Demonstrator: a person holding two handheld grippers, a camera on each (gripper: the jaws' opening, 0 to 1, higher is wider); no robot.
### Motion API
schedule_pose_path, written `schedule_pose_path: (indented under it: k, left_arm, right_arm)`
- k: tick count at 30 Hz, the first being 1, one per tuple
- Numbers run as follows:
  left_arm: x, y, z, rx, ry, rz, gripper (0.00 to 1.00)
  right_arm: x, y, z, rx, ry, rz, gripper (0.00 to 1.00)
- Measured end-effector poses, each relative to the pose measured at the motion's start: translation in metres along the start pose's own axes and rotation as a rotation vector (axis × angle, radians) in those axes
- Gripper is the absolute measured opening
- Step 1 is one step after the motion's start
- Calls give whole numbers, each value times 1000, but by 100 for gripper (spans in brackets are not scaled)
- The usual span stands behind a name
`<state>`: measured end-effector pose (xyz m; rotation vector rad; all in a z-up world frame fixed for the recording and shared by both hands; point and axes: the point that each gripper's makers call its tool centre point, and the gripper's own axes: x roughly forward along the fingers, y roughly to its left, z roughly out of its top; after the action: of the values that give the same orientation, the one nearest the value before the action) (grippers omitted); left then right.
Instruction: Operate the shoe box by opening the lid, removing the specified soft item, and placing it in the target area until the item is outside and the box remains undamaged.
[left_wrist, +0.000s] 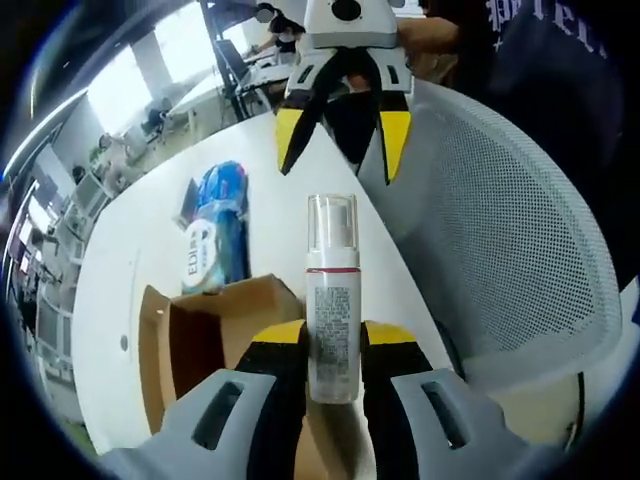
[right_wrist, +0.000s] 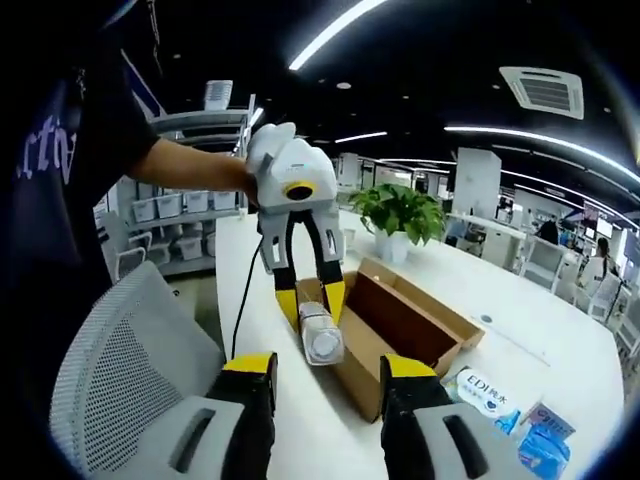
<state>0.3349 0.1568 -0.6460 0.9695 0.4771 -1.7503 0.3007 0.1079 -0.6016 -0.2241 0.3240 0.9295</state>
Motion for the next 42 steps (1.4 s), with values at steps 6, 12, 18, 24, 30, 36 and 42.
schedule_pose_path:
  k: [6,12,18,24,30,36,42]
  left_arm:
    - [6,-7,9,14,-19,-26,18]
    - [11,-11,16,26,-31,-41,18]
    - [14,-13,23,38,-46,-51,18]
    - [16,-12,30,56,-67,-51,18]
    - [17,-11,32,61,-75,-49,18]
    - [20,-7,33,66,-80,-28,19]
    - [30,-9,29,57,-63,-35,19]
  right_arm:
    - [3,6,1,-8,-2,15,37]
    - [4,7,3,-11,-10,17,28]
    - [5,9,1,-20,-3,24,25]
    - [5,12,-3,-27,8,34,17]
    - [4,10,-4,-62,18,19,16]
    - [4,7,-4,-103,27,-5,16]
    - [7,9,-8,-117,79,-4,15]
